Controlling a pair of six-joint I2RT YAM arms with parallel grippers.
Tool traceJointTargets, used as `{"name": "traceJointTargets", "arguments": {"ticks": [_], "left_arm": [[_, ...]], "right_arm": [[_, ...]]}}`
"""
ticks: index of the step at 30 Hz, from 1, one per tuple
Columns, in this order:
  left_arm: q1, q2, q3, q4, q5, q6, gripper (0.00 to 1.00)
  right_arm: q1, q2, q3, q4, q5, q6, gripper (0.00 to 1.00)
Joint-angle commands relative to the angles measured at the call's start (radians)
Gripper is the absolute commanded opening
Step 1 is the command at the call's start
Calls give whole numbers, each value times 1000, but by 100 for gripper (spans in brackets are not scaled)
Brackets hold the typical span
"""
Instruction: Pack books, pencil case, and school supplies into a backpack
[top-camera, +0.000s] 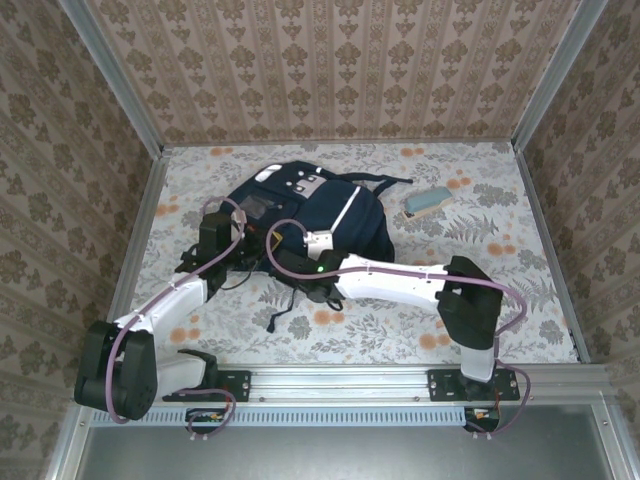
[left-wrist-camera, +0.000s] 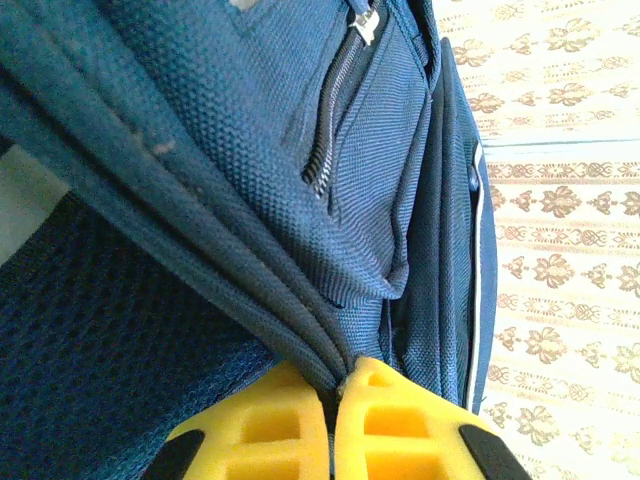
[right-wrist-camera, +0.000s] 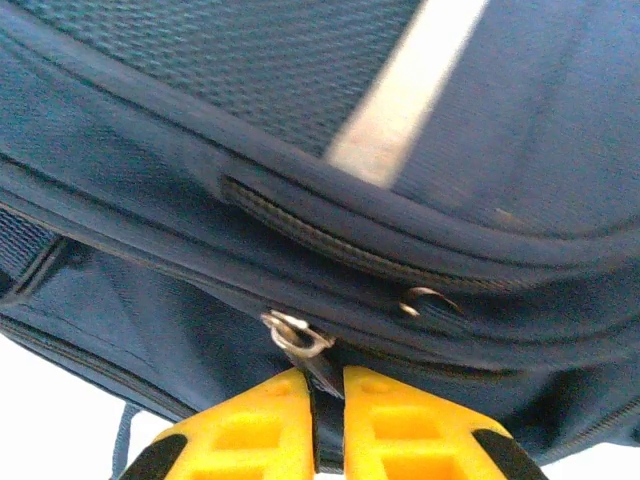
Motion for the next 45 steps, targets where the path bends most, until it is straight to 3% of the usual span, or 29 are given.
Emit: {"name": "traceJointTargets", "arguments": {"ticks": [1,6,9,13,17,23,30,36,39,45], "left_arm": [[37,-24,15,-18,-1,67,0],[63,-19,3,-24,8,81,0],[68,-19,1,-20,16,82,0],[68,-23,7,-14,38,77,0],[65,-34,11,-10,54,70,0],[60,-60,17,-21,67,65,0],[58,-72,17,-27,74,60,0],[57,-78,16,-26,75,57,0],[56,-77,16,-24,75,56,0],[57,-77,19,-26,72,57,0]], "right_arm": [[-20,-102,-87,-80,91,13,13],[-56,-211,-211,-46,66,0,16],[-85,-255,-263,41,-16,-91,20],[-55,-243,-230,132,-122,-219,33],[9,-163,-135,143,-133,-271,43],[36,-48,-28,182,-152,-281,43],[15,51,68,104,-74,-209,42],[-7,81,74,102,-81,-188,33],[-10,94,78,98,-77,-197,24],[-12,114,87,71,-51,-206,24]]}}
